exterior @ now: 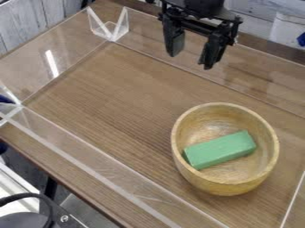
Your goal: Remove the green block from inside the brown bowl and put it on the table
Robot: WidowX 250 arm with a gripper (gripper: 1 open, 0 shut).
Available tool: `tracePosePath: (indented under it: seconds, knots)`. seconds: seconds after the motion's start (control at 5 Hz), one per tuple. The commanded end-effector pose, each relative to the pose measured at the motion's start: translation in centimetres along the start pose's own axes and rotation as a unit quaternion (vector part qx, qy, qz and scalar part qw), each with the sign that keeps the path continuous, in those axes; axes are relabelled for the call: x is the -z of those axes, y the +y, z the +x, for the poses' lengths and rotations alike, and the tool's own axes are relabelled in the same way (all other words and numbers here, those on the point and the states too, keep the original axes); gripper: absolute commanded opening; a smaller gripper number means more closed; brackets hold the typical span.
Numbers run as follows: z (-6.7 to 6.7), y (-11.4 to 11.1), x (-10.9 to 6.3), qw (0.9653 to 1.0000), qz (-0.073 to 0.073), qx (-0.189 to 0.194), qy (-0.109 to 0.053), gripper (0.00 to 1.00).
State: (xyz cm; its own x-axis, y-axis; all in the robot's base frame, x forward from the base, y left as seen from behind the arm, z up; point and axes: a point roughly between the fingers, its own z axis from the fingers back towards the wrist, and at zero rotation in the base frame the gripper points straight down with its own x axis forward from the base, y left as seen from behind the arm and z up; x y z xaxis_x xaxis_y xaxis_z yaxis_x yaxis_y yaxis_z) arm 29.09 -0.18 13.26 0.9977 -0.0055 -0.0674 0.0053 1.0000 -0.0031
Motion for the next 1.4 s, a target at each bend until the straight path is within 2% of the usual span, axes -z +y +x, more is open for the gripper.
tracePosePath:
  seconds: [0.0, 0.2, 0.4, 0.6, 0.8, 1.2]
  knots:
    - [-0.4, -1.2, 0.1, 0.9998, 0.006, 0.008, 0.018, 1.0]
    - [-0.8, -2.7, 1.1, 0.9987, -0.002, 0.049, 0.017, 1.0]
    - [-1.7, -4.7, 2.5, 0.9927, -0.013, 0.12, 0.005, 1.0]
    - [-1.9, -6.3, 3.7, 0.9817, -0.032, 0.187, 0.015, 1.0]
    - [-1.6, -6.8, 4.3, 0.9748, -0.048, 0.216, 0.025, 1.0]
    - [-1.3, -7.3, 6.0, 0.9615, -0.042, 0.269, 0.034, 1.0]
